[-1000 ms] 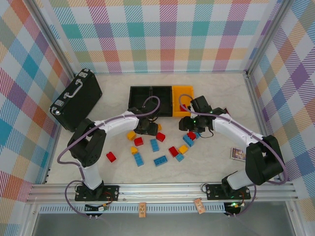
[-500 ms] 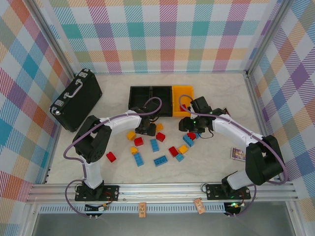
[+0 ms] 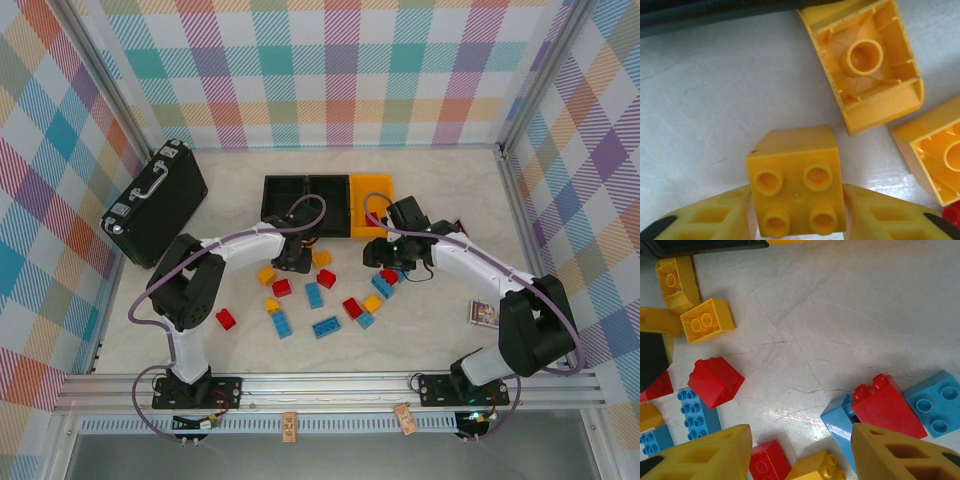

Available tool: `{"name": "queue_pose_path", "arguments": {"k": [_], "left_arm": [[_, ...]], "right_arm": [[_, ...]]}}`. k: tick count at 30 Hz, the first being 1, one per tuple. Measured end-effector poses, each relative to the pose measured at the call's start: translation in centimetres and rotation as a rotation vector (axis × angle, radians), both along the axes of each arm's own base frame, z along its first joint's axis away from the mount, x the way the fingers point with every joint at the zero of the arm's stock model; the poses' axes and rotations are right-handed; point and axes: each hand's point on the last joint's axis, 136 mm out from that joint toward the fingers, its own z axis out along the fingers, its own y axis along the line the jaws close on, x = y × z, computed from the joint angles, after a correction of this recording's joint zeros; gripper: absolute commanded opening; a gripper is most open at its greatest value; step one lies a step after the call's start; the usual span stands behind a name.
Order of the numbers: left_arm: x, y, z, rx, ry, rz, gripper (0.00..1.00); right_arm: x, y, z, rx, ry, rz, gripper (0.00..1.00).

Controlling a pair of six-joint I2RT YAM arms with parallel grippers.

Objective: Sort the legos into containers by color
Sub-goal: Pick up the lego from the center of the table, then place the lego in the container.

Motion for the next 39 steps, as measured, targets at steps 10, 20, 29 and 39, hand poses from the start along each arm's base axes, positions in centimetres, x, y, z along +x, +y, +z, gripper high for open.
{"name": "queue_pose_path", "arguments": {"k": [10, 20, 29, 39], "left_arm": [[0.5, -0.2, 0.2, -0.015, -0.015, 0.004, 0.25], [0.4, -0.3, 5.0, -0.081, -0.088, 0.002, 0.25], [2.6, -3.3, 9.4, -0.207, -0.14, 0.004, 0.25], [7.4, -7.6, 10.1, -0.268, -0.161, 0.009, 0.25]], "right_arm": [[-0.1, 0.2, -0.1, 0.003, -0.003, 0.004, 0.55], [-0.1, 0.4, 0.7, 0.02, -0.023, 0.009, 0.55], [0.0, 0.9, 2.8, 0.079, -0.076, 0.006, 0.55], [0.0, 0.0, 3.4, 0.108, -0.087, -0.045, 0.55]]}}
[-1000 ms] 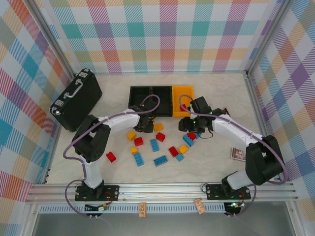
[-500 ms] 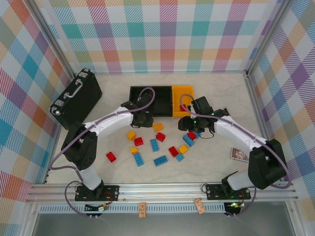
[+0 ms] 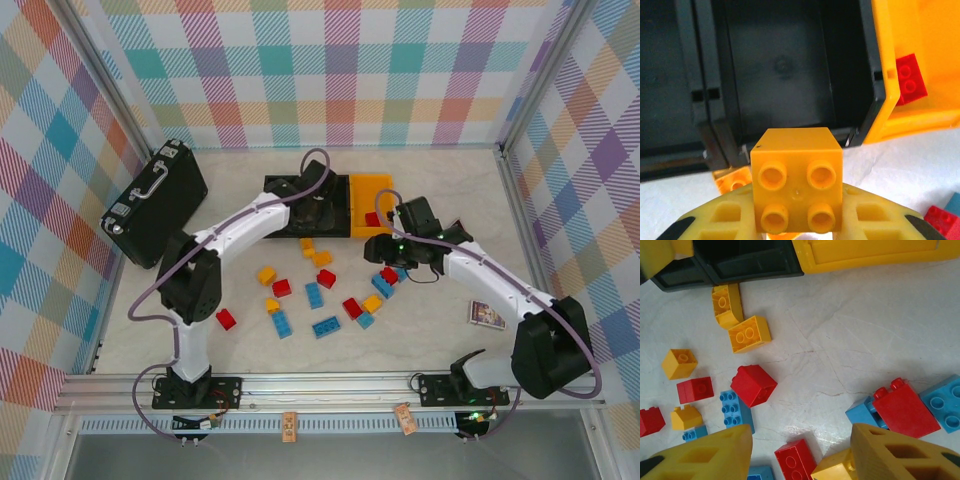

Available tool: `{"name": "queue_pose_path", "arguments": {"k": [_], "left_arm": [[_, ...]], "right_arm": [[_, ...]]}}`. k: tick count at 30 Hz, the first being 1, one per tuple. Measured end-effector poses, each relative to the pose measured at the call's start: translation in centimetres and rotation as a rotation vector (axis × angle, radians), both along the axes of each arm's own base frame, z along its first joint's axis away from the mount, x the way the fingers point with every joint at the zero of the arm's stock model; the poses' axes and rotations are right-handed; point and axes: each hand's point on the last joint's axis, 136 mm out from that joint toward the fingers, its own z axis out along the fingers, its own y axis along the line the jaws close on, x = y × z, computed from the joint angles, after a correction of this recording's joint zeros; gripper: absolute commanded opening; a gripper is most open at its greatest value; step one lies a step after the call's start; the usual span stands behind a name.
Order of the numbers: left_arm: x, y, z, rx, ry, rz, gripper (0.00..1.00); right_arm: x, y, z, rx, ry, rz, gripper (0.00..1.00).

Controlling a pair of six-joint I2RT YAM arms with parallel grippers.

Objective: Sort the legos into containers by color
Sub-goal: Place the lego in the container, then pick up the lego from the center of the table.

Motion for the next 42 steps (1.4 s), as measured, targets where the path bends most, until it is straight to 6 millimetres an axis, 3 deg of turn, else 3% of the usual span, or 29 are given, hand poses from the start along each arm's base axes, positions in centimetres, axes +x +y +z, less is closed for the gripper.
{"name": "queue_pose_path", "arguments": {"k": [8, 13, 18, 25, 29, 37, 42], "left_arm": [[2.3, -1.4, -2.8, 0.035, 0.031, 0.01, 0.28], [2.5, -1.3, -4.1, 0.064, 0.053, 0.017, 0.41], [2.8, -1.4, -3.6, 0.063, 0.045, 0.025, 0.49], [2.7, -1.4, -3.2, 0.062, 0.044, 0.022, 0.49], [1.0, -0.7, -2.2, 0.054, 0.044, 0.013, 0.5], [-4.0, 3.0, 2.2, 0.007, -0.011, 0.02, 0.52], [-7.0, 5.3, 1.7, 0.01, 0.012, 0.055, 0.53]], "right_arm": [[-0.3, -0.4, -0.8, -0.001, 0.015, -0.014, 0.55], [-0.3, -0.3, -0.8, 0.002, 0.016, -0.018, 0.55], [-0.3, -0.3, -0.7, 0.005, 0.017, -0.022, 0.55], [-0.1, -0.3, -0.6, 0.01, 0.007, -0.023, 0.56], [-0.1, -0.3, -0.6, 0.005, 0.011, -0.021, 0.58], [0.4, 0.1, -0.1, 0.004, 0.005, -0.004, 0.58], [0.5, 0.4, -0.2, 0.006, 0.02, 0.006, 0.58]]}}
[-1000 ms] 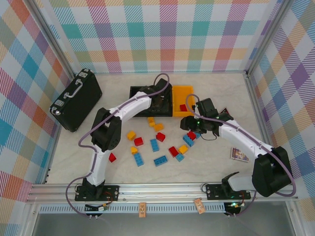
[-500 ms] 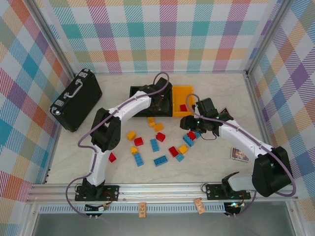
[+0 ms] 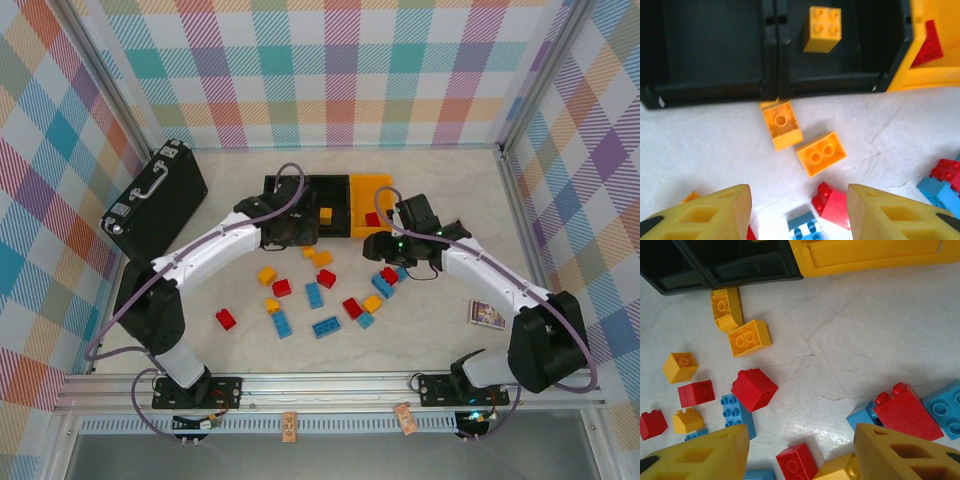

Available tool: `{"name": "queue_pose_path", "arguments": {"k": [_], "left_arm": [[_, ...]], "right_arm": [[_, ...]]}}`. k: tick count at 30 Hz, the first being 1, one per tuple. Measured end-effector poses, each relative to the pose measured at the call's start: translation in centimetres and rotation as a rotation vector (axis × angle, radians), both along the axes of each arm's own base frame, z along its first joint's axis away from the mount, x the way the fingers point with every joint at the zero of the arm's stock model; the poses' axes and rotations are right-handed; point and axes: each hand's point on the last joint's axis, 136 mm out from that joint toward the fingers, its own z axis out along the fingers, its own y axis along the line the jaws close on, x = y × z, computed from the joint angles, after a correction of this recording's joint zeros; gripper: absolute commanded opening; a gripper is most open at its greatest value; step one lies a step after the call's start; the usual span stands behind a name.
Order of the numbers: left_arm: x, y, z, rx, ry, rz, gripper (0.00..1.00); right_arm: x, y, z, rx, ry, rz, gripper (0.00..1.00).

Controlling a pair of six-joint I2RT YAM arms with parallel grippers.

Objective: Sort the legos into containers by color
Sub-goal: Pick up the lego from the center of the table.

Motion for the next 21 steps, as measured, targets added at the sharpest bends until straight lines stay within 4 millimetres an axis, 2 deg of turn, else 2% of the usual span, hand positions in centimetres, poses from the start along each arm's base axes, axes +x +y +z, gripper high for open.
{"name": "queue_pose_path", "arguments": {"k": [5, 10, 14, 21], "left_arm": [[-2.9, 2.2, -3.0, 0.018, 0.068, 0.06, 0.53], [-4.7, 3.6, -4.9, 0.021, 0.119, 0.119, 0.56], [-5.5, 3.8, -5.7, 0.014, 0.148, 0.168, 0.62], [-7.2, 4.1, -7.9, 0.021, 0.212, 0.244, 0.66]], "right_arm": [[0.1, 0.2, 0.4, 0.005, -0.001, 0.008, 0.58], [0.0, 0.6, 0.2, 0.0, 0.006, 0.022, 0.58], [-0.3, 1.0, -0.4, -0.007, 0.021, 0.035, 0.58], [-0.3, 1.2, -0.5, -0.003, 0.026, 0.042, 0.58]]}}
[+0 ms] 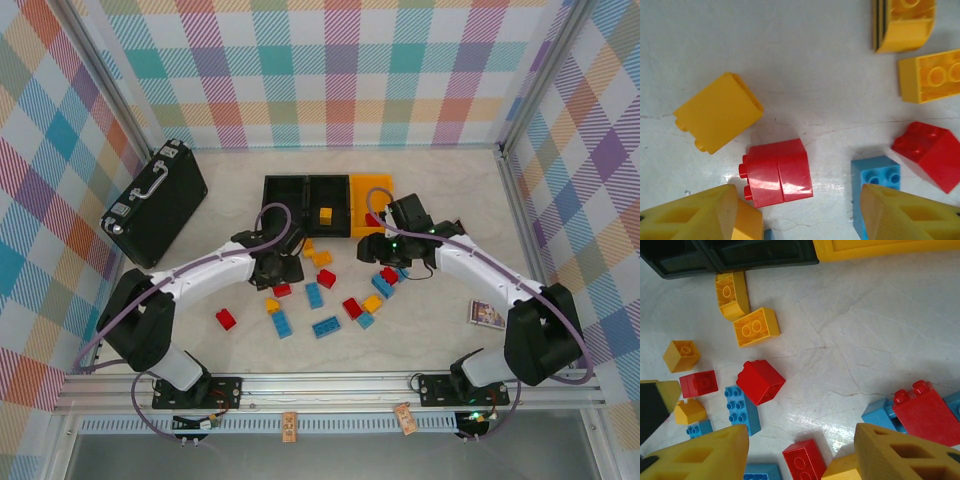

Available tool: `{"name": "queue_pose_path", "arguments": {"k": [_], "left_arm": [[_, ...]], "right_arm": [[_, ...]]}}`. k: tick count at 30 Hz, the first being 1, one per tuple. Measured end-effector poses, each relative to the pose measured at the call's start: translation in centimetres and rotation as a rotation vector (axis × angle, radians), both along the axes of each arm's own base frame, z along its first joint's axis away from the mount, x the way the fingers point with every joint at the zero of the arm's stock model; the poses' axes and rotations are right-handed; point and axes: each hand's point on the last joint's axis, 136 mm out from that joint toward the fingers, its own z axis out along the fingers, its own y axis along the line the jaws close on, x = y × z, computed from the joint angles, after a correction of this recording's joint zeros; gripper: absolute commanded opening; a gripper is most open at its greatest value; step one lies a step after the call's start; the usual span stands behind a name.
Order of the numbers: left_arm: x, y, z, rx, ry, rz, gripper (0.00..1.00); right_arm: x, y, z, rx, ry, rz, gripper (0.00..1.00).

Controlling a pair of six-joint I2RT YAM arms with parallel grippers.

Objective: Sort the legos into containers by color
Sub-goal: Pick up the lego from the center of the table.

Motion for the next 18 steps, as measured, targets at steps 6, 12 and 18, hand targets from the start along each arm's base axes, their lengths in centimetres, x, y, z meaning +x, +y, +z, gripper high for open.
{"name": "queue_pose_path", "arguments": {"k": [6, 12, 18], "left_arm": [[-0.4, 0.2, -2.2, 0.038, 0.051, 0.044, 0.65], [-0.6, 0.6, -3.8, 0.072, 0.087, 0.076, 0.54], [-0.5, 0.6, -3.8, 0.084, 0.079, 0.074, 0.34]], "right_arm": [[0.0, 0.0, -0.2, -0.002, 0.003, 0.0, 0.58], [-0.3, -0.2, -0.7, -0.006, 0.014, -0.003, 0.58], [-0.3, -0.2, -0.9, -0.006, 0.015, -0.003, 0.58]]}}
